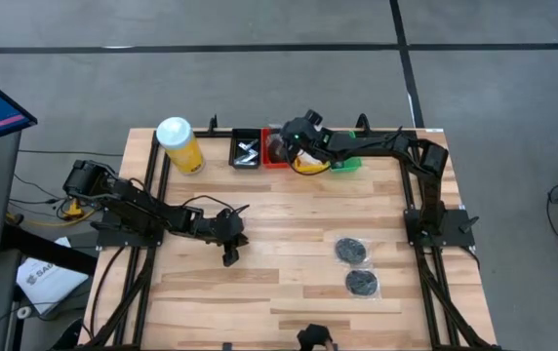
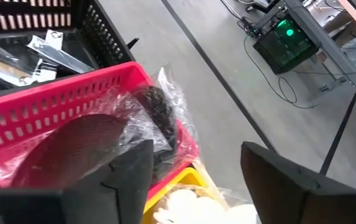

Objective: Pick & Place Travel size toiletries
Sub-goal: Put the hairbrush into the red bin

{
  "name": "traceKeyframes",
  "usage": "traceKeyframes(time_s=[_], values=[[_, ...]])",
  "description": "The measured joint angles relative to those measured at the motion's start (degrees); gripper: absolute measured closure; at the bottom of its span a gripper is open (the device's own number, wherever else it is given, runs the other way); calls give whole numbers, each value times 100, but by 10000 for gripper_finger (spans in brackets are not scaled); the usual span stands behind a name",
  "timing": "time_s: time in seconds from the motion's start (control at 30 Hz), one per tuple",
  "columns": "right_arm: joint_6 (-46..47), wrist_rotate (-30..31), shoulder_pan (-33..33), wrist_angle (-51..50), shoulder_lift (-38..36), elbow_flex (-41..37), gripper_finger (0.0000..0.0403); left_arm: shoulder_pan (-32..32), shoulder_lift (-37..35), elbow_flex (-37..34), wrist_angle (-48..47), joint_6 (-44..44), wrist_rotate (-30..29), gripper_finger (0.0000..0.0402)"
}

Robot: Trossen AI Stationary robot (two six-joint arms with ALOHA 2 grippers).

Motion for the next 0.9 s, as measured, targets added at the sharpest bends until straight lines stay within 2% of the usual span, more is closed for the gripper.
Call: traceKeyframes(time_s=[0.2, 0.4, 0.73, 0.9], values=[[-8, 605, 203, -5, -2, 0, 175, 0, 0, 0, 0, 0, -1, 344], [213, 589, 461, -23, -11, 0, 185, 0, 0, 0, -2, -2, -1, 344], [1050, -858, 957, -799, -684, -3, 216, 0, 0, 0, -7, 0, 1, 344], [1129, -1208, 1309, -1215, -861, -2, 234, -9, 0, 0, -7, -2, 4, 344]])
